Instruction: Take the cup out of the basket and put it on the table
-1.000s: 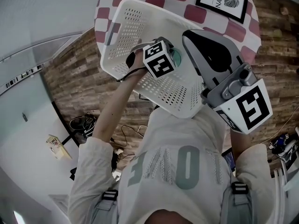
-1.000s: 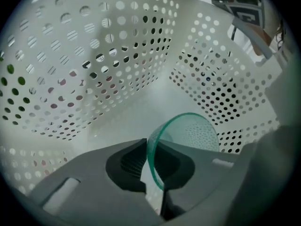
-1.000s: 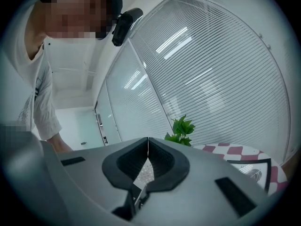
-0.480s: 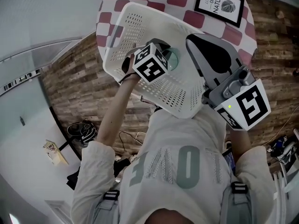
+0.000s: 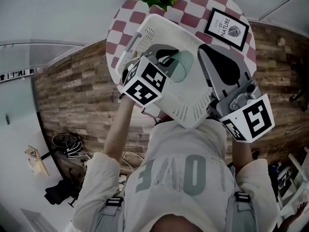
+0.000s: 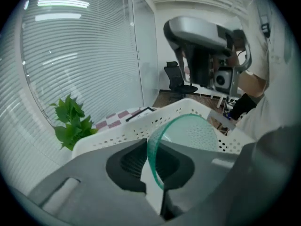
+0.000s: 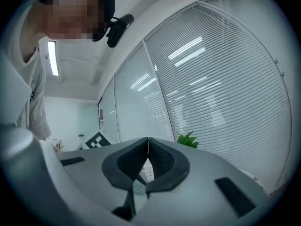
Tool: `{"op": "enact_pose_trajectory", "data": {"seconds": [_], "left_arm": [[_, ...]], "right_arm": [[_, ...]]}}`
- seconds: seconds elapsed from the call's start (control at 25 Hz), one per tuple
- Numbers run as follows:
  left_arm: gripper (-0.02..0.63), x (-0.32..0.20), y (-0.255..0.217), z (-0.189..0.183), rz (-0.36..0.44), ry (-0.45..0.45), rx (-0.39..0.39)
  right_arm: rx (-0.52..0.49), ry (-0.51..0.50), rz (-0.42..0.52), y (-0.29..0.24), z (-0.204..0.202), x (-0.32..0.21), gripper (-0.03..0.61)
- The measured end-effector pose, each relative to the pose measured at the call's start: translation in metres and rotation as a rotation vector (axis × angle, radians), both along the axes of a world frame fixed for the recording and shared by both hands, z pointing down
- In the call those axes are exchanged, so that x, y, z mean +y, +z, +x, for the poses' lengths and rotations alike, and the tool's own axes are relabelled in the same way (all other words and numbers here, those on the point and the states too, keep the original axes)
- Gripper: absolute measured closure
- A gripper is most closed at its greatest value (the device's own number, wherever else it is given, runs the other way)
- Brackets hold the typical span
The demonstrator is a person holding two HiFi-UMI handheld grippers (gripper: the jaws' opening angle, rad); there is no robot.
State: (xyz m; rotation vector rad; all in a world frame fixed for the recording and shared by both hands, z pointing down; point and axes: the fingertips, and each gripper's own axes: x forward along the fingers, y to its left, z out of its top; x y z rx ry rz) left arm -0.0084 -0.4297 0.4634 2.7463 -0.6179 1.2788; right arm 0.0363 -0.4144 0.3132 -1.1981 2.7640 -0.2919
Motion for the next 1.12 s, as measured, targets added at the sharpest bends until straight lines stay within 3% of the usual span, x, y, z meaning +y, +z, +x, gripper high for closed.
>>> {"op": "enact_pose_trajectory", "data": {"seconds": [0.2,0.32,0.48,0.8,0.96,1.12], "left_arm": [[0.591,-0.004,-0.058,-0.014,0.158,-0.095,0.115],[0.591,-0.006,-0.098,-0.032,0.240,-0.187,0.236],[0.591,-0.005,-0.153,-0.058,0.372,-0.332,0.412],[0.591,0.027,-0.241,-0.135,0.733,-0.697,0.658],[0.591,0.046,-0.266,-0.155,0.890,-0.735,0.739],[0.591,0.061,-0.280,-0.164,0.989,-0.764,0.797]], "right_arm": [[0.054,0.005,0.058,-0.018,-0.008,0.007,0.569],[0.079,0.015,0.098,-0.031,-0.013,0.011,0.569],[0.087,0.013,0.138,-0.051,-0.021,0.019,0.569],[0.108,0.054,0.186,-0.081,-0.025,0.031,0.569],[0.116,0.088,0.179,-0.079,-0.024,0.036,0.569],[0.127,0.130,0.160,-0.074,-0.021,0.038,0.569]]}}
